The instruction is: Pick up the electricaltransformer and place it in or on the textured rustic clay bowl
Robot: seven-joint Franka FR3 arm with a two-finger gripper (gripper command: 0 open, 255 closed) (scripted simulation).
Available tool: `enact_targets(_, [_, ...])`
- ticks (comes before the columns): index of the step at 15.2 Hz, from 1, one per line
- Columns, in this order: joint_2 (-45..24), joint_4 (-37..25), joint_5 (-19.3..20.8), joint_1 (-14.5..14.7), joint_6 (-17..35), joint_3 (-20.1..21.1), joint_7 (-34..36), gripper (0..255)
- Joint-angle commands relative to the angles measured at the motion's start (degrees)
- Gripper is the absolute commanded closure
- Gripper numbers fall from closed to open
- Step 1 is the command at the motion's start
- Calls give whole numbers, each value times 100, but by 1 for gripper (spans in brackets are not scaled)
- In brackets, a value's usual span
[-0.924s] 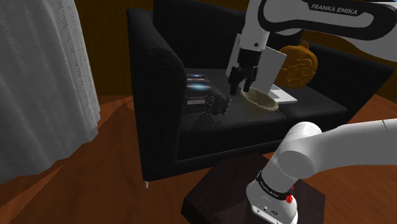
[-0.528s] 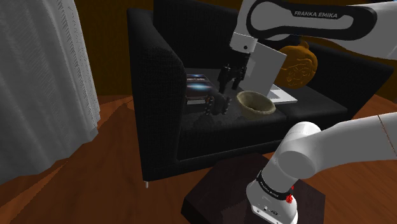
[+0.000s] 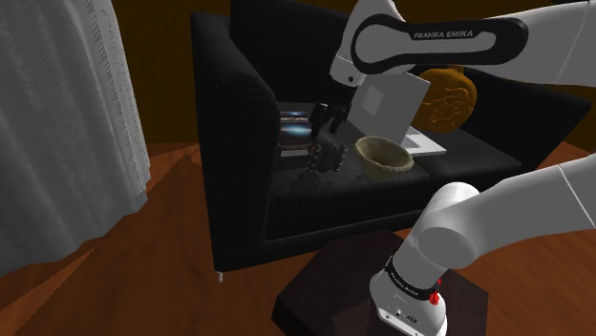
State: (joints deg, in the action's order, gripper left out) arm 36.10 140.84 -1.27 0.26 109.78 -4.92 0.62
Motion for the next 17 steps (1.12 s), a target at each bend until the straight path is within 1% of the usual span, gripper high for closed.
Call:
enact_targets(1, [-39,124,-10,11,176,14,11,0])
enact_targets(4, [-85,290,-16,15,388,15,8,0])
enact_targets(11, [-87,288,-17,16,388,15,8,0])
enact_targets(12, [-87,288,-17,16,388,15,8,255])
enact_targets(17, [-89,287,-17,16,389,17,9,255])
